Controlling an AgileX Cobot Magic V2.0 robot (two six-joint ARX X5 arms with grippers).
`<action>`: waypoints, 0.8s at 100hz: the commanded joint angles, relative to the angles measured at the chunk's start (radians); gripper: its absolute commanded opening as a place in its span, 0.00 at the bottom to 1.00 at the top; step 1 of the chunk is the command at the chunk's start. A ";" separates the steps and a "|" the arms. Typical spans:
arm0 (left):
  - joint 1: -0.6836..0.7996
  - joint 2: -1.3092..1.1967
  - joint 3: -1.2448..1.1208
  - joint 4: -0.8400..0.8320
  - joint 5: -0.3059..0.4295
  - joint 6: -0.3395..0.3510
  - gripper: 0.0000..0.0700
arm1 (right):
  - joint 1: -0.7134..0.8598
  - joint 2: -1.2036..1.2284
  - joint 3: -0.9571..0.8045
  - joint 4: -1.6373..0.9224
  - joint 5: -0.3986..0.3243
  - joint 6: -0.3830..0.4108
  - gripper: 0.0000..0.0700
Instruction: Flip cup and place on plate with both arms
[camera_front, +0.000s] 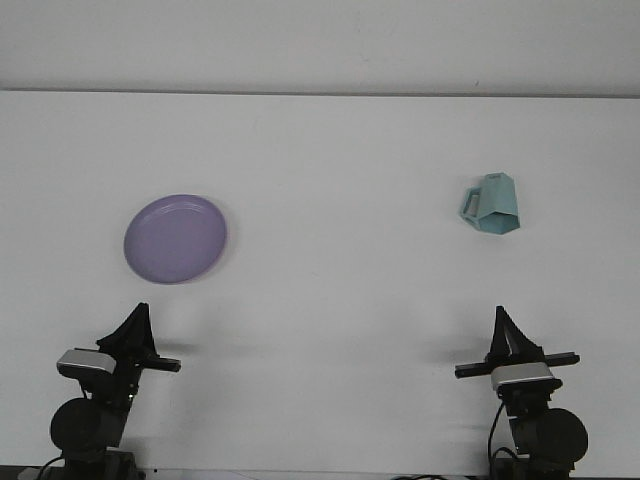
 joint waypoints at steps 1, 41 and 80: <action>0.000 -0.001 -0.019 0.011 -0.003 -0.050 0.02 | 0.001 0.000 -0.002 0.014 -0.002 0.101 0.00; 0.000 -0.001 -0.019 0.010 -0.003 -0.104 0.02 | 0.000 0.031 0.109 -0.078 0.164 0.347 0.00; 0.000 -0.001 -0.019 0.010 -0.003 -0.104 0.02 | -0.013 0.478 0.296 0.058 0.343 -0.002 0.17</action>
